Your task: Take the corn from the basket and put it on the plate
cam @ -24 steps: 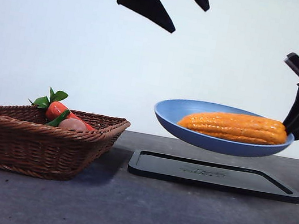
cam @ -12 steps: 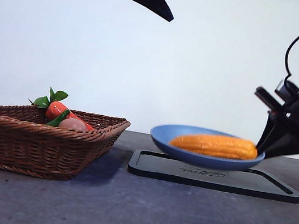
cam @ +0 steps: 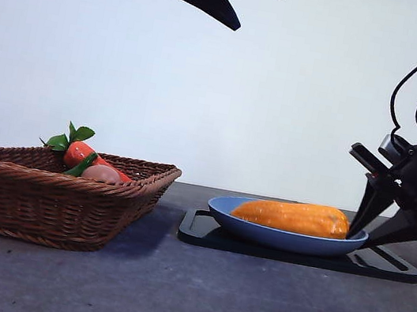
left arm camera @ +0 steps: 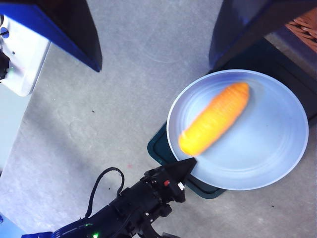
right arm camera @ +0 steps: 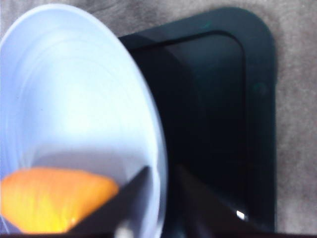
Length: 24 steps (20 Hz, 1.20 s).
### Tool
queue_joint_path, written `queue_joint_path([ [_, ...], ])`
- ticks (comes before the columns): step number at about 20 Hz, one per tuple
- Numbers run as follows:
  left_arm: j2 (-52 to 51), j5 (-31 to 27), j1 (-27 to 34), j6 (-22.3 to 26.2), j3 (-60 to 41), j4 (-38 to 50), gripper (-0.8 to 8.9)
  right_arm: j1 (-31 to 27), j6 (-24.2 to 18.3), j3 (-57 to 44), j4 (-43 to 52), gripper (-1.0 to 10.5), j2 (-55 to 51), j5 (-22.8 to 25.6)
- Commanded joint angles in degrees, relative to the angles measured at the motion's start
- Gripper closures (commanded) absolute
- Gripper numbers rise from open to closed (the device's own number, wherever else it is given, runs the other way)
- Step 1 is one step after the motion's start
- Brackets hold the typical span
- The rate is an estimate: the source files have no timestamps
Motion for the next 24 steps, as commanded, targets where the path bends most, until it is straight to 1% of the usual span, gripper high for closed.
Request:
queue_joint_path([
  [1,0.0,0.1,-0.3,0.3,1.4,0.4,4.62,0.1,-0.1,1.3,-0.3,7.6,1.0,-0.7],
  [5,0.0,0.1,-0.3,0.3,1.4,0.4,4.62,-0.6,-0.9,1.3,-2.1,7.4,-0.7,-1.2],
  [11,0.0,0.1,-0.3,0.4,1.4,0.4,4.62,-3.0,-4.7,1.3,-8.3,7.4,-12.0,-0.3],
  [13,0.0,0.1,-0.3,0.4,1.4,0.4,4.62,-3.0,-7.6,1.3,-12.7,7.4,-17.9,-0.3],
  [14,0.0,0.1,-0.3,0.4,1.4,0.4,4.62,-2.7,-9.7,1.3,-16.2,7.4,-21.4,-0.8],
  [17,0.0,0.1,-0.3,0.3,1.4,0.3,4.68,-0.1,-16.0,1.3,-27.0,7.4,-30.2,-1.1],
  [19,0.0,0.1,-0.3,0.4,1.4,0.1,5.04,2.3,-18.6,1.2,-32.6,7.5,-35.2,-1.0],
  [21,0.0,0.1,-0.3,0.4,1.4,-0.5,5.48,4.4,-20.4,1.2,-36.2,7.8,-39.1,-0.9],
  [23,0.0,0.1,-0.3,0.3,1.4,-1.2,6.35,6.4,-22.3,1.2,-38.6,8.8,-41.6,-0.9],
  [24,0.0,0.1,-0.3,0.3,1.4,-1.5,7.04,7.3,-23.2,1.2,-39.2,9.4,-42.3,-0.9],
])
